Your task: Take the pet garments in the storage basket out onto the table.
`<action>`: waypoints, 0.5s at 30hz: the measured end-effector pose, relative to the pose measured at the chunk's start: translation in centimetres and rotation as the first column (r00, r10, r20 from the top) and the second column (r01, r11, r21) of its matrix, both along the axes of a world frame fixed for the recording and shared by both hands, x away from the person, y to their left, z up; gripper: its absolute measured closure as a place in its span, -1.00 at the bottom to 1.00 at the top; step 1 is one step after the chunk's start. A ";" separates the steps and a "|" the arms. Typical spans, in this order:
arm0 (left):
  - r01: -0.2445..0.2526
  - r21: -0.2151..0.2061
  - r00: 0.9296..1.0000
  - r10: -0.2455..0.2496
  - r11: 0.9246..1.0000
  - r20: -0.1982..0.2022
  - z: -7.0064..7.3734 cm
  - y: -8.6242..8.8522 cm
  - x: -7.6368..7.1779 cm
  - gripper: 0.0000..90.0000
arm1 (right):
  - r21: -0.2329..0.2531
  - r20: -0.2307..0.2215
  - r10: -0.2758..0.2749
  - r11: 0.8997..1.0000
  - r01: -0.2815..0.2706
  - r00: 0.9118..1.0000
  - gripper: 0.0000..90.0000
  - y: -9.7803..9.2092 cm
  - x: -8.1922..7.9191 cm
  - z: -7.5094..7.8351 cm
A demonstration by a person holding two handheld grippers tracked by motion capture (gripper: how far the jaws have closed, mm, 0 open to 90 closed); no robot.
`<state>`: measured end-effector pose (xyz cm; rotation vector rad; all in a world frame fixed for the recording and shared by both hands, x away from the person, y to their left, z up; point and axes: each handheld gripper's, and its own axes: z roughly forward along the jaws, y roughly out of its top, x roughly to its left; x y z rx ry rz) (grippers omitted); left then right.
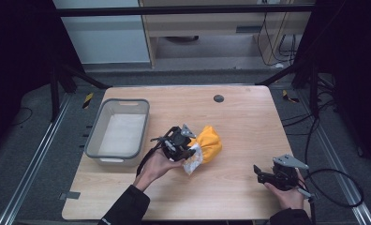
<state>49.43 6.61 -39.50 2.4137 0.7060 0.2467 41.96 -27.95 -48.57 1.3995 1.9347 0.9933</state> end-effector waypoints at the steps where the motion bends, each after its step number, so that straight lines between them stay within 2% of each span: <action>1: 0.000 0.000 1.000 0.000 1.000 0.000 0.0 0.0 0.0 0.84 | 0.000 0.000 0.000 1.000 0.000 1.000 -0.61 0.0 0.0 0.0; 15: 0.016 0.004 1.000 -0.016 1.000 -0.019 -1.9 -1.0 0.1 0.83 | 0.000 -0.007 0.003 1.000 -0.003 1.000 -0.61 0.0 0.0 -0.1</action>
